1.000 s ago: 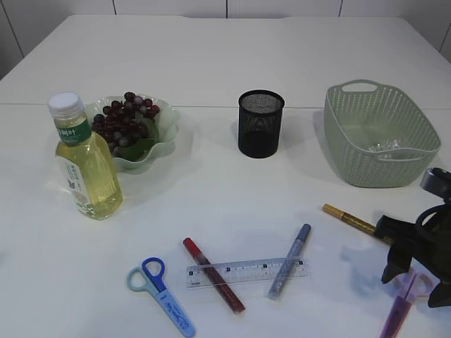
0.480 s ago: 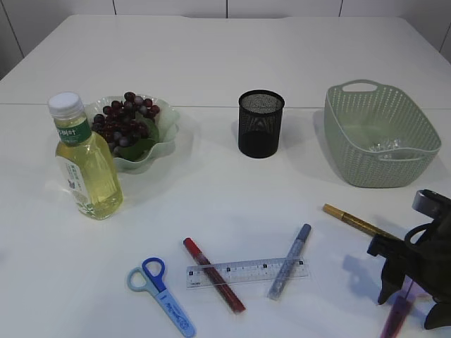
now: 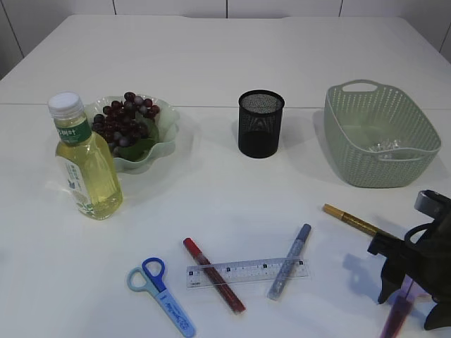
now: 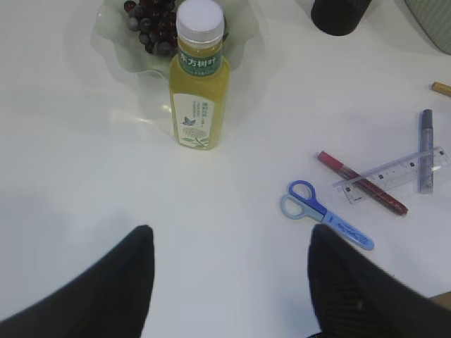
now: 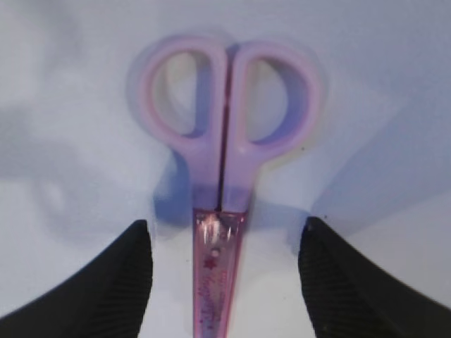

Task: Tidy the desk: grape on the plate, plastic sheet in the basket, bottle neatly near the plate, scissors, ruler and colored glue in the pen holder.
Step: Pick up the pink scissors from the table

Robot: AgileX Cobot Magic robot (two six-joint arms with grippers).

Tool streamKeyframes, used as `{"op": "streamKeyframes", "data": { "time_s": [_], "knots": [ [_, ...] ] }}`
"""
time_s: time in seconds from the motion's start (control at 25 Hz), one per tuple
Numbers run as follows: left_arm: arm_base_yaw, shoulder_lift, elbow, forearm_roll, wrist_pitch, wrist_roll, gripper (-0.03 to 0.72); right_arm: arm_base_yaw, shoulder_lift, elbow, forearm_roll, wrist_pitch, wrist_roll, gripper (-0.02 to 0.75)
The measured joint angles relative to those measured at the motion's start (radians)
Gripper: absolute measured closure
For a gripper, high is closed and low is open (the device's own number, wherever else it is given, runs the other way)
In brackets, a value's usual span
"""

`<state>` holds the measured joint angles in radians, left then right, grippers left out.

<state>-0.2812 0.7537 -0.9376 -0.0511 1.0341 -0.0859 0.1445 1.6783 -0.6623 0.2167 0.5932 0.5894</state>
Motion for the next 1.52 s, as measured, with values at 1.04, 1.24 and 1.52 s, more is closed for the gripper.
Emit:
{"op": "streamKeyframes", "data": {
  "time_s": [1.04, 1.24, 1.52],
  "knots": [
    [0.0, 0.0, 0.0, 0.0, -0.002, 0.0, 0.19, 0.0, 0.0, 0.0, 0.0, 0.037, 0.054, 0.227],
    [0.0, 0.0, 0.0, 0.0, -0.002, 0.0, 0.19, 0.0, 0.0, 0.0, 0.0, 0.048, 0.063, 0.227],
    [0.0, 0.0, 0.0, 0.0, -0.002, 0.0, 0.19, 0.0, 0.014, -0.039, -0.015, 0.092, 0.072, 0.227]
  ]
}}
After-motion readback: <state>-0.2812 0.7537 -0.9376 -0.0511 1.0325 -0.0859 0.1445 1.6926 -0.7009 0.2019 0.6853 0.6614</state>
